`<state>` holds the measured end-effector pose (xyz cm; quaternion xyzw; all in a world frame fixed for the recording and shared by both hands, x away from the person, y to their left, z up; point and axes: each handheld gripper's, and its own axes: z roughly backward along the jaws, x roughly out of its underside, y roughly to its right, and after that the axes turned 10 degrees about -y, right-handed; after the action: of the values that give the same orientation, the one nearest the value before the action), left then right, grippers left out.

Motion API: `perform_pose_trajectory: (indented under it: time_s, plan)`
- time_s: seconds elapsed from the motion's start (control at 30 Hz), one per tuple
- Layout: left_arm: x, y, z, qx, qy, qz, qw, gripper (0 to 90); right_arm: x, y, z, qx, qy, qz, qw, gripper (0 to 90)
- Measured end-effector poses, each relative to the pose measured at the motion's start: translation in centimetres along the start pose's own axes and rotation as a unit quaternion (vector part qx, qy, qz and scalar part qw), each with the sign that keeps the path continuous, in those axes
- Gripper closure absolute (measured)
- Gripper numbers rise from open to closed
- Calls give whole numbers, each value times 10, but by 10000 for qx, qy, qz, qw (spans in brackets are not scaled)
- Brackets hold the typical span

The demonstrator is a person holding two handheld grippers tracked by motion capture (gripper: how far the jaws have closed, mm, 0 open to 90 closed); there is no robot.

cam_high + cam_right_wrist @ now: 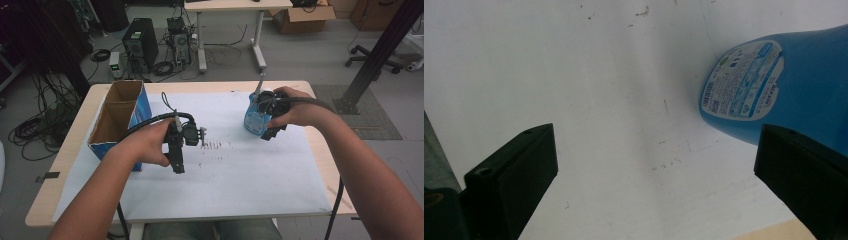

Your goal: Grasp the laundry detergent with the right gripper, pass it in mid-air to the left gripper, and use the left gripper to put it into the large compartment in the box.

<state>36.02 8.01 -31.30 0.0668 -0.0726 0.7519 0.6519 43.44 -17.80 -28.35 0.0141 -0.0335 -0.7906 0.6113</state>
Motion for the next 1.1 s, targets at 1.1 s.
perform_pose_trajectory:
  time_s: [1.1]
  plan:
    - [-11,7,8,-59,18,-224,9997,2,43,-7,-19,-101,224,-355,9991,39]
